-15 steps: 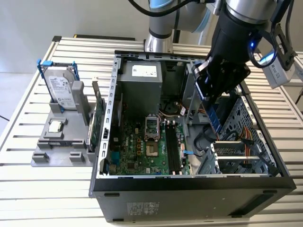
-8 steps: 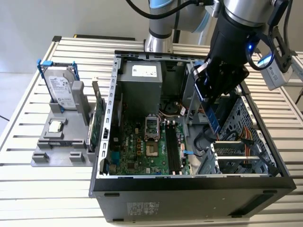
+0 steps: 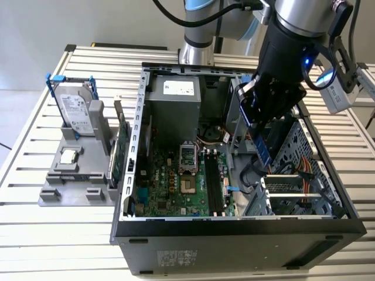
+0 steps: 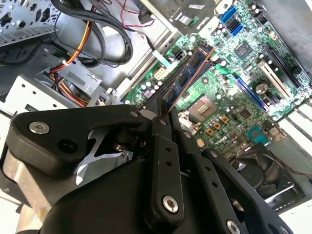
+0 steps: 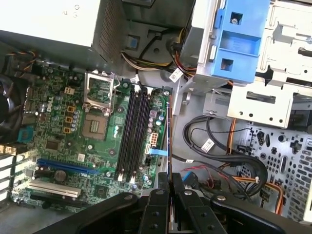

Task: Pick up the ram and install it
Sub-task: 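Insert the ram into the slot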

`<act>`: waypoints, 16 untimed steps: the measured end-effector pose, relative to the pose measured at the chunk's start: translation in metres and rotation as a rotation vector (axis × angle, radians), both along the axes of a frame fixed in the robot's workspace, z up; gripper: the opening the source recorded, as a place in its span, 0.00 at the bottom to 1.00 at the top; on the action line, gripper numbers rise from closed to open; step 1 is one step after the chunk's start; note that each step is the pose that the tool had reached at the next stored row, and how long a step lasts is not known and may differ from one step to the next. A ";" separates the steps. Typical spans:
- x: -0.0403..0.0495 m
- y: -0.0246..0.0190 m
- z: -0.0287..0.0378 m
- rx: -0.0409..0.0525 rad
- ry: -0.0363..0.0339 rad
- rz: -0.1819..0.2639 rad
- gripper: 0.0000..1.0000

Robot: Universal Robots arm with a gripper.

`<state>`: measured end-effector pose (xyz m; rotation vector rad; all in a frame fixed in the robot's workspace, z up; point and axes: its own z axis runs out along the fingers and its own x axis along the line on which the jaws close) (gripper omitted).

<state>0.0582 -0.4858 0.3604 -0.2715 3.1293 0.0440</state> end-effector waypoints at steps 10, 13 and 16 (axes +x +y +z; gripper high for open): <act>-0.0005 0.0008 -0.0052 0.0000 0.0000 0.000 0.00; -0.0005 0.0010 -0.0067 0.0000 0.0000 0.000 0.00; -0.0006 0.0012 -0.0082 0.0000 0.0000 0.000 0.00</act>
